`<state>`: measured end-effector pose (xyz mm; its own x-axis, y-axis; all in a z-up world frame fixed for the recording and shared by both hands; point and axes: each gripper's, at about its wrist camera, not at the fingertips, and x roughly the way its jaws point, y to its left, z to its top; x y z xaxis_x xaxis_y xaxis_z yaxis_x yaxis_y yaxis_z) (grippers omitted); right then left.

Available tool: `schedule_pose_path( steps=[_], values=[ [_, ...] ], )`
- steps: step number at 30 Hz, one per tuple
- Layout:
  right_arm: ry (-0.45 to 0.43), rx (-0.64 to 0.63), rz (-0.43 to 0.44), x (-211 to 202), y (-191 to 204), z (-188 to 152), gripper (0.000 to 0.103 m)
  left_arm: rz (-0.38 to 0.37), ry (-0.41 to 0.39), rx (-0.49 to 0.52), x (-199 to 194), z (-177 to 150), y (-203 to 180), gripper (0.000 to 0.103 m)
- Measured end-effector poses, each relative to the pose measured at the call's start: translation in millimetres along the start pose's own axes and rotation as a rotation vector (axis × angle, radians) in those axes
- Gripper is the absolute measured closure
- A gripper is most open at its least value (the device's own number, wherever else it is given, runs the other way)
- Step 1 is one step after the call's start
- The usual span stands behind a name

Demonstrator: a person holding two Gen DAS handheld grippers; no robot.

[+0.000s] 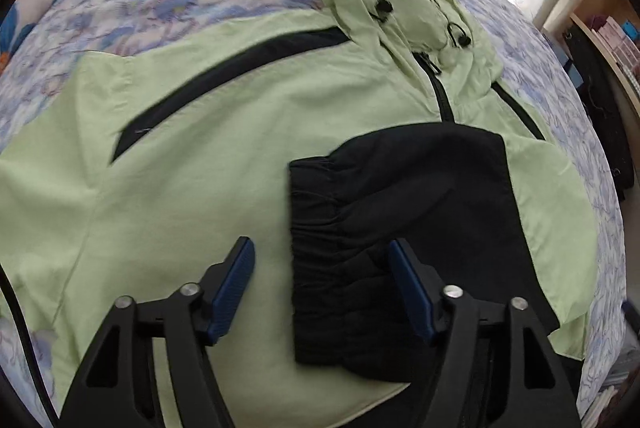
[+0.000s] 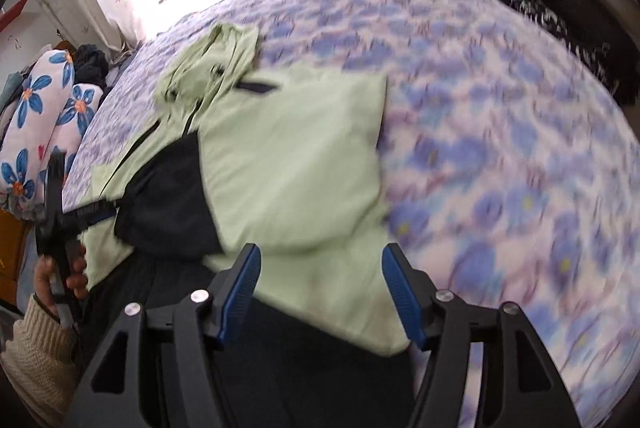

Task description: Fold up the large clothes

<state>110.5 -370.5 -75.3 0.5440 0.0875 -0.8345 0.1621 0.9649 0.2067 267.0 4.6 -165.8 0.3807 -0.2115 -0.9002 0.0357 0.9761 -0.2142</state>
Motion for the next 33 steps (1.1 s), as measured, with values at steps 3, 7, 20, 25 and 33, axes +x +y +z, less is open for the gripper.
schedule_pose_path(
  steps=[3, 7, 20, 25, 33],
  values=[
    [0.011, 0.011, -0.003, 21, -13, 34, 0.039, 0.03, -0.006, 0.067, 7, 8, -11, 0.076],
    [0.044, 0.063, -0.011, 62, -37, 71, 0.039, 0.025, -0.084, 0.091, -9, 21, -18, 0.079],
    [0.082, 0.122, -0.094, 152, -60, 109, 0.101, 0.027, -0.127, 0.085, -4, 35, -9, 0.079],
    [0.103, 0.095, -0.211, 152, -69, 107, 0.103, 0.115, -0.075, 0.15, 17, 29, -17, 0.07],
    [-0.019, 0.056, -0.063, 77, -32, 77, 0.047, 0.156, -0.155, 0.218, -32, 18, -27, 0.031]
  ],
)
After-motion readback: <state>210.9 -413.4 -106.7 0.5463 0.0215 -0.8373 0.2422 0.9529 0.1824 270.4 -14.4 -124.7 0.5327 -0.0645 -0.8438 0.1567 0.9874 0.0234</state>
